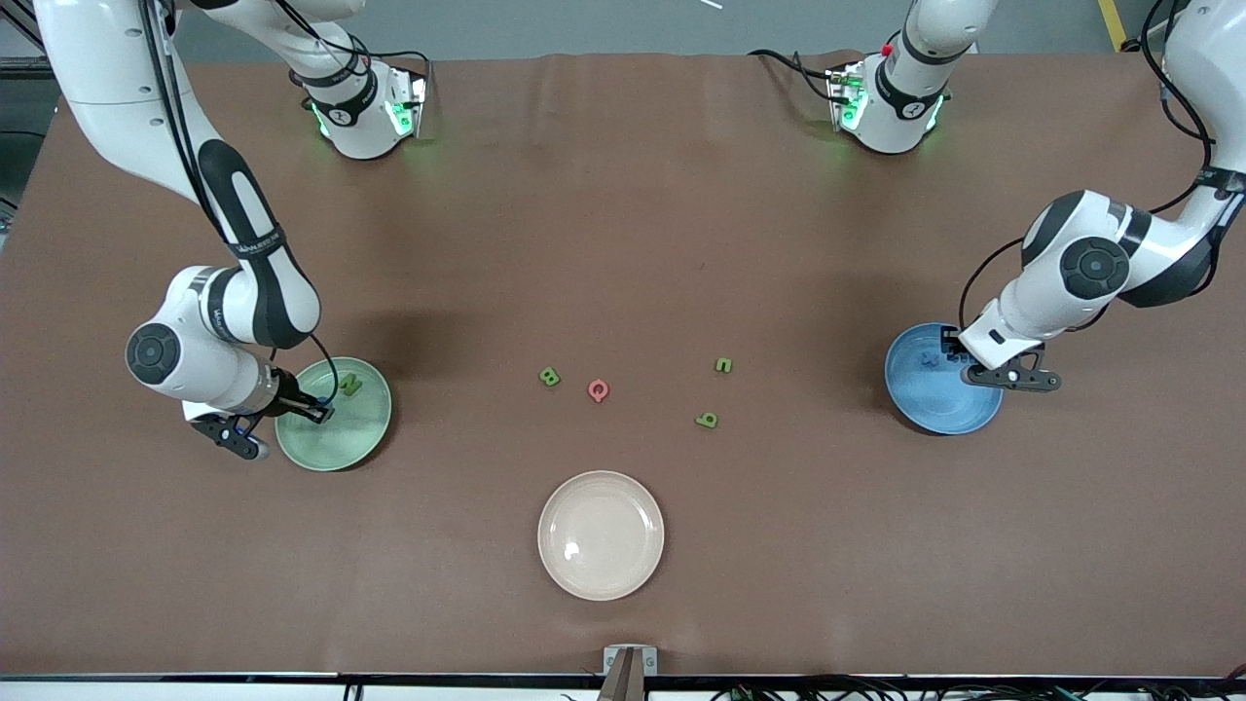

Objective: Sort upper and lower case letters into plates
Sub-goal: 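Open the left gripper over the blue plate while the right opens over green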

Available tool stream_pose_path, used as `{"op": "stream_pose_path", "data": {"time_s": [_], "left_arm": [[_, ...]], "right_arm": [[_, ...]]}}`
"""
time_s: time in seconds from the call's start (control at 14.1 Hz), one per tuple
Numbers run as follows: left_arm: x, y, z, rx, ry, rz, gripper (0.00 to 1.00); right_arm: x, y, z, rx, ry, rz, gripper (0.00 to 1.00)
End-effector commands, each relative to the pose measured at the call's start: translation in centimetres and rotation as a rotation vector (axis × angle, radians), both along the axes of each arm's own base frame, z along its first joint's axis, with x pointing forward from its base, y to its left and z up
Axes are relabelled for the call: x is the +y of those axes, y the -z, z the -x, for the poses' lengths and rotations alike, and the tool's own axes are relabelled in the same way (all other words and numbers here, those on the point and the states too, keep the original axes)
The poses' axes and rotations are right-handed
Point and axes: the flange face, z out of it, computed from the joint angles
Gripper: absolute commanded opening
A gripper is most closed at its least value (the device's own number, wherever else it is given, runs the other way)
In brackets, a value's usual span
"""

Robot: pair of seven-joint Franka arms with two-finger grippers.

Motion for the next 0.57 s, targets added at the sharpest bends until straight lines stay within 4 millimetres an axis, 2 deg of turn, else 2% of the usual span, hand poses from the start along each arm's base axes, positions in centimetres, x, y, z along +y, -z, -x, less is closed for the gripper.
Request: {"op": "stream_pose_path", "data": {"time_s": [0.0,0.14,0.21,0.28,0.43,0.5], "left_arm": [[0.4,1.5,0.2,-0.012,0.048,0.006,0.11],[0.5,2.0,0.3,-0.010,0.061,0.003,0.11],[0.8,2.4,0.4,-0.007,0.064,-0.002,0.11],[1.1,2.9,0.5,-0.006,0.072,-0.010,0.11],[1.5,3.5,0.7,-0.001,0.078,-0.015,0.11],[1.6,3.7,0.7,-0.002,0.079,-0.015,0.11]], "right_arm": [[-0.3,0.4,0.0,0.005,-0.014,0.005,0.09],[-0.8,0.4,0.0,0.005,-0.006,0.005,0.12],[-0.8,0.4,0.0,0.005,-0.008,0.006,0.17],[-0.8,0.3,0.0,0.003,-0.008,0.006,0.34],[-0.6,0.2,-0.2,0.000,-0.010,0.006,0.94],[-0.5,-0.2,-0.4,-0.003,-0.011,0.006,0.99]]}}
